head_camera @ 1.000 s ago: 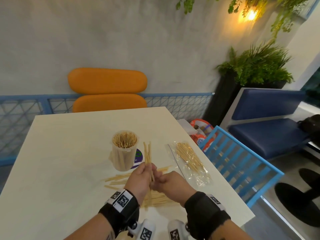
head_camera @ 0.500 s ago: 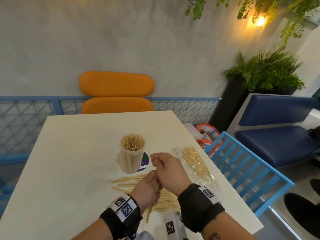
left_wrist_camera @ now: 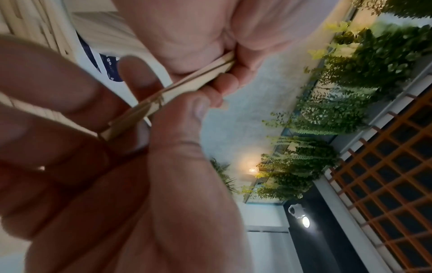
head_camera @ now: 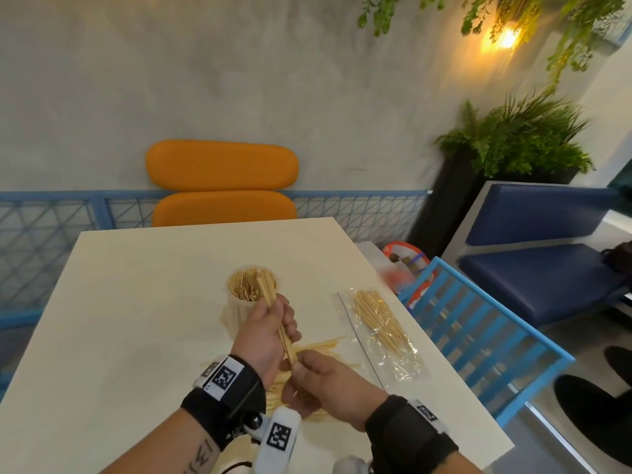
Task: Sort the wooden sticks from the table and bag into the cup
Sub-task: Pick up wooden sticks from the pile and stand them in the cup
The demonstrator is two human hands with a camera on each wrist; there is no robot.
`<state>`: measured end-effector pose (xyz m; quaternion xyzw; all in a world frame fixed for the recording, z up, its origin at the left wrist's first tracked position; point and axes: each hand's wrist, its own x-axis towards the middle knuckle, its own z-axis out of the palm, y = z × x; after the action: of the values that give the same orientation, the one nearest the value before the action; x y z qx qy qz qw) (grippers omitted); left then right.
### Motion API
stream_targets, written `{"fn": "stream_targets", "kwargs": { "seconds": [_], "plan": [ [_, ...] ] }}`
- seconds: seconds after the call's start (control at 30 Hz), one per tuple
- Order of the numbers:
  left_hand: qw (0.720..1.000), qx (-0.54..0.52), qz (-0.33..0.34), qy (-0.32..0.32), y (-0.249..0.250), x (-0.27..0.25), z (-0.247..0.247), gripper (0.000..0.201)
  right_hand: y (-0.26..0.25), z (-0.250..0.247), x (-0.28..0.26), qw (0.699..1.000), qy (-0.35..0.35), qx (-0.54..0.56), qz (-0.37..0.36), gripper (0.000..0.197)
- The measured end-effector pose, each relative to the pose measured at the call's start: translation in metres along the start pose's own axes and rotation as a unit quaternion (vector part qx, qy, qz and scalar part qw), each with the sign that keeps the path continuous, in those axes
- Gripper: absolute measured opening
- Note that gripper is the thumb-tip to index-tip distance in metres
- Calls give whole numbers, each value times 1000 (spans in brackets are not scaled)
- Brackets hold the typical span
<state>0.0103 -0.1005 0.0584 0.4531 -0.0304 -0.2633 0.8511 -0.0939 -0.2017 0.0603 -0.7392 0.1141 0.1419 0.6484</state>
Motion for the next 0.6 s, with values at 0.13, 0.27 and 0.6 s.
{"fn": "stream_targets", "kwargs": {
  "seconds": [0.13,0.27,0.6],
  "plan": [
    [996,79,35,-9,-14,-1,1,19,6,5,0,997,39,45,38,24],
    [986,145,72,27,-15,9,-1,36,10,0,-5,992,25,106,63,23],
    [953,284,102,19,-17,2,2,29,8,7,7,967,102,228,56,16]
  ]
}}
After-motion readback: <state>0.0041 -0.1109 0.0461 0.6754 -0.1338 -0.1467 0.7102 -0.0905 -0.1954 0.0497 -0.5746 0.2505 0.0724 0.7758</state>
